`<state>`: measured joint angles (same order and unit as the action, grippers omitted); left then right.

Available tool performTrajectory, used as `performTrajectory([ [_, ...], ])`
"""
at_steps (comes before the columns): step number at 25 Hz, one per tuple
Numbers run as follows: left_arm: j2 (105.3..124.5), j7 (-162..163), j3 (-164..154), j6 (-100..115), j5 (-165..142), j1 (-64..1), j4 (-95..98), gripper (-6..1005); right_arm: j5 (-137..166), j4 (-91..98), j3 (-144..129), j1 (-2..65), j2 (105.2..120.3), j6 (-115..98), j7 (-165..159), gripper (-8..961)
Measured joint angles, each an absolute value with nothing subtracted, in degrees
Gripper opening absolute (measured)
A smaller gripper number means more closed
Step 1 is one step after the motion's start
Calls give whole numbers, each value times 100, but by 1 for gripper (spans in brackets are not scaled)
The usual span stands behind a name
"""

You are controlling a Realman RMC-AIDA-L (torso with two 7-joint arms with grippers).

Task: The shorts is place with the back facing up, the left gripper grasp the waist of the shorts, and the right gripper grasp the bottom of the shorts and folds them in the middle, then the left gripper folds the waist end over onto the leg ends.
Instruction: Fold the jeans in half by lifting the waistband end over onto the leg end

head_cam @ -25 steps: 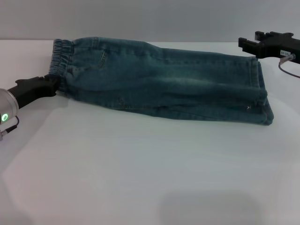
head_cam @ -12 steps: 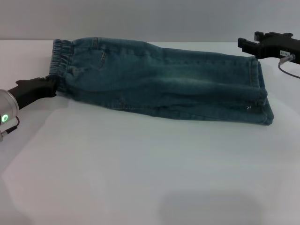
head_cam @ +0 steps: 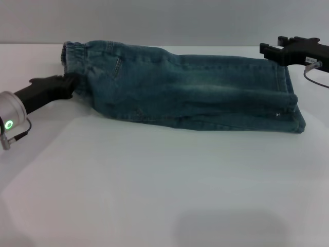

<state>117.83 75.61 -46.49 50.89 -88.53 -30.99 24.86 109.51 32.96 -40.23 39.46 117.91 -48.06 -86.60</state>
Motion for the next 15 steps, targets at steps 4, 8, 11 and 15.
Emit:
performTrajectory([
  [4, 11783, 7563, -4649, 5478, -8689, -3122, 2579, 98, 10944, 3295, -4024, 3969, 11813, -4790, -8653, 558],
  [8, 11766, 7583, -4649, 5841, -8493, -3185, 2688, 95, 10941, 3246, -4025, 4036, 11824, -4783, -8652, 558],
  [11, 11765, 7703, -4649, 6093, -8364, -3217, 2853, 93, 10939, 3154, -4038, 4128, 11835, -4778, -8652, 558],
  [15, 11768, 7940, -4649, 6521, -8039, -3263, 3032, 91, 10936, 3082, -4077, 4218, 11865, -4792, -8657, 557],
])
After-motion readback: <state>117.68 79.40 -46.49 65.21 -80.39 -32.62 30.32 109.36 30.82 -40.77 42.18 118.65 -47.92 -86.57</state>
